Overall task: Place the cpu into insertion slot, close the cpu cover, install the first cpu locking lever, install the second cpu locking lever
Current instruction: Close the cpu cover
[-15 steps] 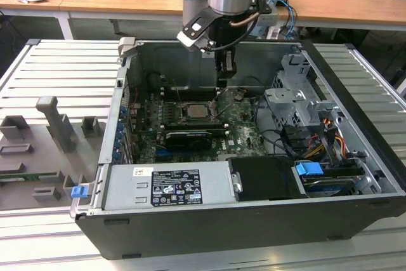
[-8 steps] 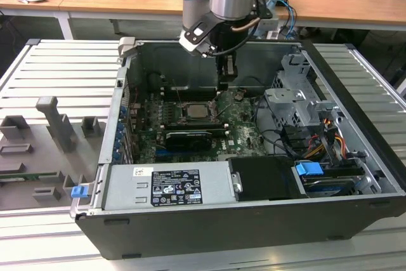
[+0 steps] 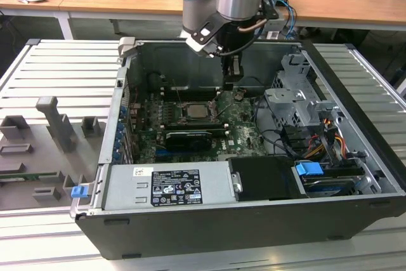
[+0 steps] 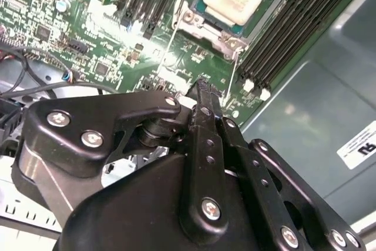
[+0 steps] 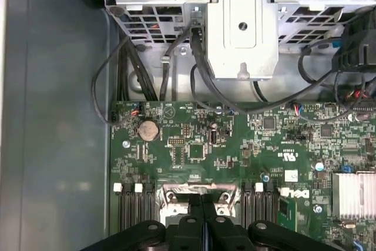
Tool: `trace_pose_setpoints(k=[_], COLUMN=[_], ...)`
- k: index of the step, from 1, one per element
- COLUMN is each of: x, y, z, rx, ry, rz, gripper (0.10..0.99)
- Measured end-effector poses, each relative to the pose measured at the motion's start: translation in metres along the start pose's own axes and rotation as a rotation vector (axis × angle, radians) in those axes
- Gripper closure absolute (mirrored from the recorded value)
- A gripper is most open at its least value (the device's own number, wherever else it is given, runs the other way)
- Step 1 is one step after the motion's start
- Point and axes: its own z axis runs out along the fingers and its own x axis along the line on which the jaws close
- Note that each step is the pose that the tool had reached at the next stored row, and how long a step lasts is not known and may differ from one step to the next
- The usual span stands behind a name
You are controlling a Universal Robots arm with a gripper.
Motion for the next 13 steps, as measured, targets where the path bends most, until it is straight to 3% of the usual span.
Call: trace_pose_setpoints(k=[13], x=[0.0001], y=[0.0274], z=[0.0018], rx=[0.003], ry=[-0.0001], rz=[0.0], gripper=[0.98])
